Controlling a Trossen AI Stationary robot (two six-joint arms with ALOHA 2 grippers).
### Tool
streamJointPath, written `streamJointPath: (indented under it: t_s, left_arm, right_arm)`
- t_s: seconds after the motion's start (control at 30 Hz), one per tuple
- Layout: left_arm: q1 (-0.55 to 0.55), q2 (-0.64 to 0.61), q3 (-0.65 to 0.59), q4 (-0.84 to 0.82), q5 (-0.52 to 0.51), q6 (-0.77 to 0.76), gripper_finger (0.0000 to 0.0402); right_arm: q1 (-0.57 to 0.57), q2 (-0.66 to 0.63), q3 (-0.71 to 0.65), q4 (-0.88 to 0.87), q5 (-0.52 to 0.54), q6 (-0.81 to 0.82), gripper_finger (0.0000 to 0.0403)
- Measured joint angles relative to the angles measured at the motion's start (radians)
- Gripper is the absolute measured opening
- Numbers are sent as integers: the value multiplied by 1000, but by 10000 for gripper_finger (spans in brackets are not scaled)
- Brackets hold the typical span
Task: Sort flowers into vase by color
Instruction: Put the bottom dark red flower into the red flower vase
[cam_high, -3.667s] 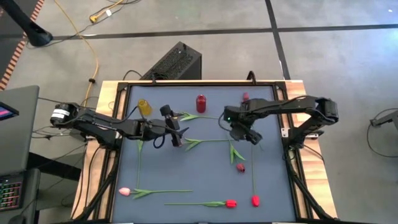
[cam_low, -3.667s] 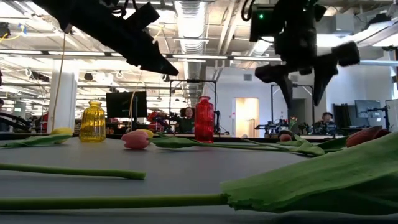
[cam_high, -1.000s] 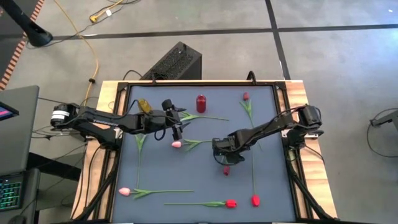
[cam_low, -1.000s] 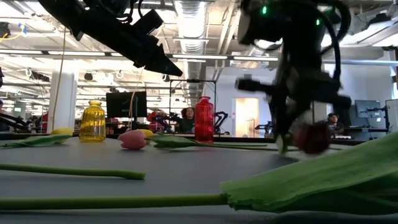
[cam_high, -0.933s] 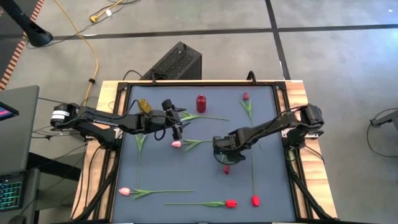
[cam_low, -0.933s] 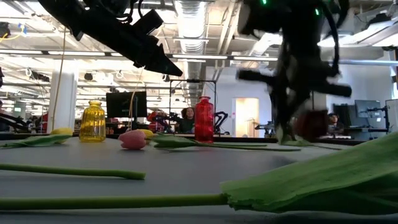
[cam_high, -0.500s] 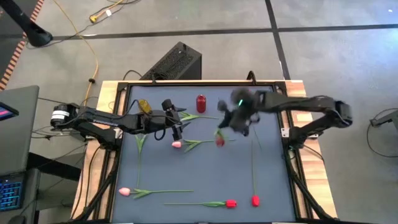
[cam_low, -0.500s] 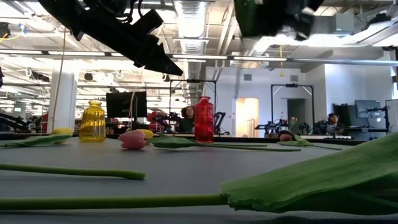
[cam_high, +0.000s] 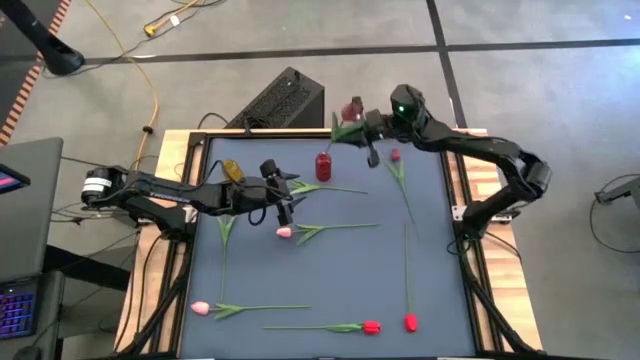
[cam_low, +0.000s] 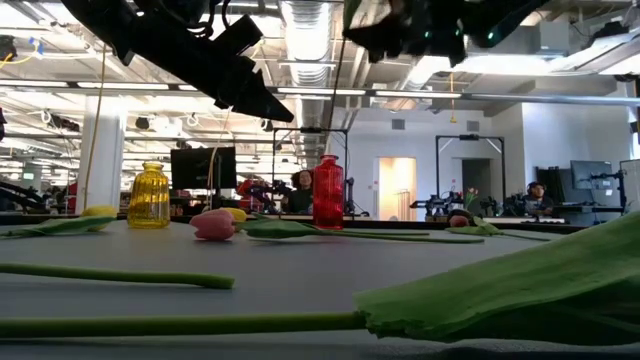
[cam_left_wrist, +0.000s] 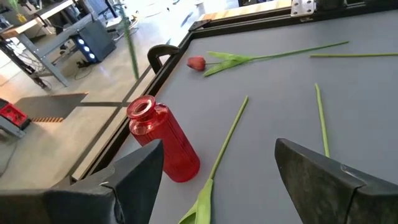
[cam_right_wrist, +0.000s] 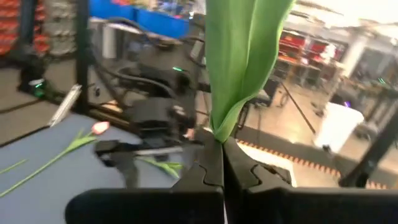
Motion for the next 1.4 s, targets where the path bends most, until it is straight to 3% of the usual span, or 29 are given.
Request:
streamJointPath:
  t_s: [0.37, 0.97, 1.4]
  left_arm:
    - [0, 0, 0, -3, 0, 6, 295]
    - [1, 0, 0, -2, 2, 8, 295]
    - [1, 0, 0, -10, 2, 5, 295]
  right_arm:
    - [-69, 92, 0, 56, 2, 27, 14]
    - [-61, 158, 1, 77, 18, 86, 17]
    - [-62, 117, 17, 115, 16, 123, 18]
